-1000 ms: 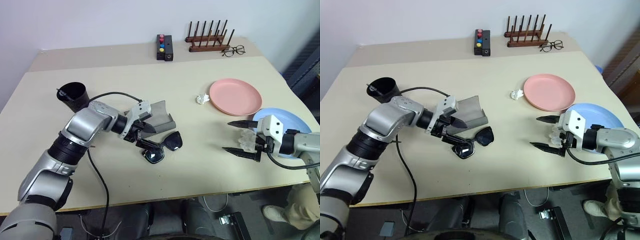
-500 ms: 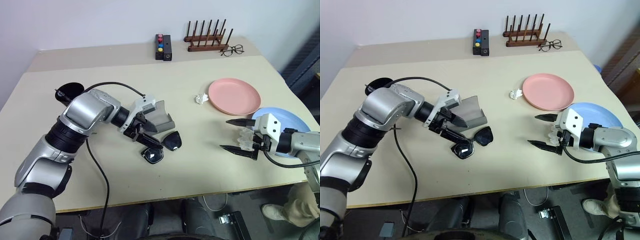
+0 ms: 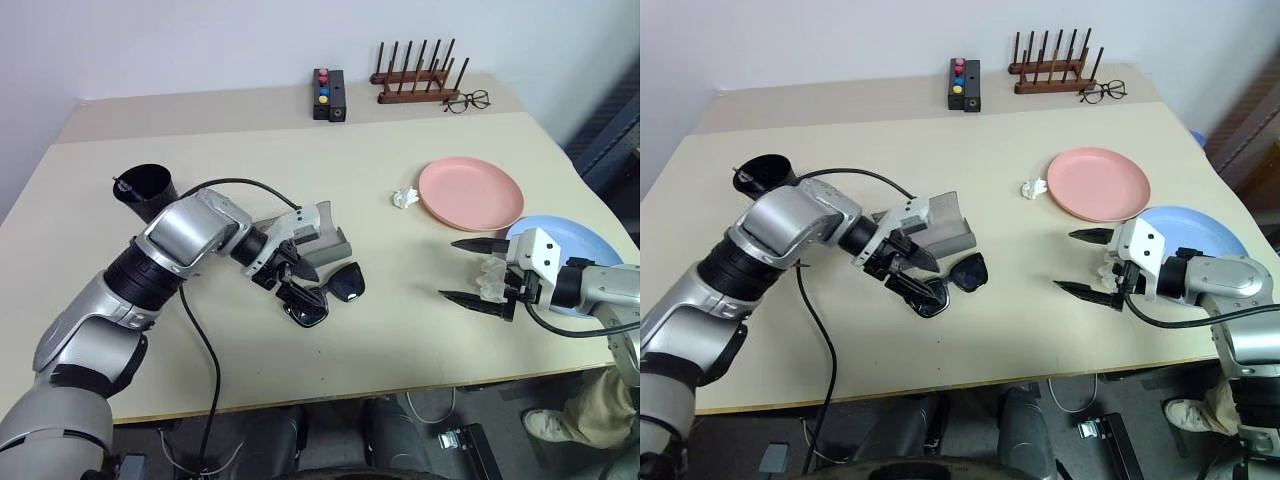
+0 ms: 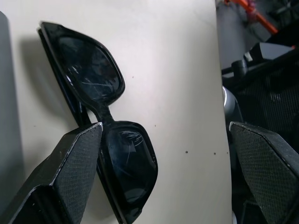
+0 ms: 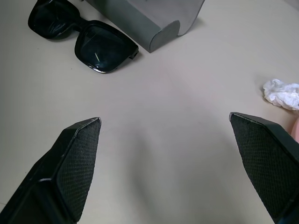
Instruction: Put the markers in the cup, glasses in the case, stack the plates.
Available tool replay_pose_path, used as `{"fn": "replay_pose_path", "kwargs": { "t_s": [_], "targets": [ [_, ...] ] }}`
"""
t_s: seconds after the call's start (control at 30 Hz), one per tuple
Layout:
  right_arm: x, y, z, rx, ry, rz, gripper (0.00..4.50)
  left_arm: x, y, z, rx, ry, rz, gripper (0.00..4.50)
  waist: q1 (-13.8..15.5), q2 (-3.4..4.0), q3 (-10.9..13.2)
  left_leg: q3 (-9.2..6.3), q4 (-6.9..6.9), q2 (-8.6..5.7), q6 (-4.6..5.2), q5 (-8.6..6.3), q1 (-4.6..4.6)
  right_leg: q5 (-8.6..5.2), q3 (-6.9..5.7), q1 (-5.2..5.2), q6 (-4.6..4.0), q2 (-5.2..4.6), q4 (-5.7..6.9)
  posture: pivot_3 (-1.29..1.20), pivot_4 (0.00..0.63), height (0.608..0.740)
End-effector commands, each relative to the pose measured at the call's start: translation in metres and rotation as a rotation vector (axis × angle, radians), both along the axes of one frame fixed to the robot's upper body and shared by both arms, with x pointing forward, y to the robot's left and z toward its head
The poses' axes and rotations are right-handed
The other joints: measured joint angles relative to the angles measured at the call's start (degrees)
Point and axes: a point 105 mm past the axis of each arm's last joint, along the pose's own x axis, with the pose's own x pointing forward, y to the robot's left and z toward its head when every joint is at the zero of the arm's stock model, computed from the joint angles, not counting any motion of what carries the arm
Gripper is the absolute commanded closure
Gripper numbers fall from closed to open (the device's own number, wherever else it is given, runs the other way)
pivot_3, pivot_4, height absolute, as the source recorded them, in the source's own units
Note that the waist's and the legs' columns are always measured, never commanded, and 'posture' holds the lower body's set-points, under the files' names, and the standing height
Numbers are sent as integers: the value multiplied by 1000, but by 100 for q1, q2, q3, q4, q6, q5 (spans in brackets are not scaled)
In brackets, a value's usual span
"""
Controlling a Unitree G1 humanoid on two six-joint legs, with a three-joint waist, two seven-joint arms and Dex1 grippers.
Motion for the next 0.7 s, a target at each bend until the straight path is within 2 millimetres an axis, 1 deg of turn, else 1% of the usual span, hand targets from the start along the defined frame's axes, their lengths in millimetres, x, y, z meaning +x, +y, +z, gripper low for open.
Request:
{"fn": "replay_pose_path", "kwargs": {
  "t_s": [0.03, 0.33, 0.7],
  "targets": [
    [-2, 3, 11, -1, -50, 16, 0, 4, -3, -1, 13, -19, 8, 35, 3, 0, 0, 0, 0, 0, 0, 0, 0, 0, 0, 0, 0, 0, 0, 0, 150, 740],
    [-5, -1, 9, 0, -50, 3, 0, 11, -7, -4, 17, -16, 56, 35, 4, 0, 0, 0, 1, 0, 0, 0, 0, 0, 0, 0, 0, 0, 0, 0, 150, 740],
    [-4, -3, 7, 2, -57, -4, 0, 15, -13, -7, 31, -25, 79, 35, 3, 0, 0, 0, 1, 0, 0, 0, 0, 0, 0, 0, 0, 0, 1, 0, 150, 740]
  ]
}}
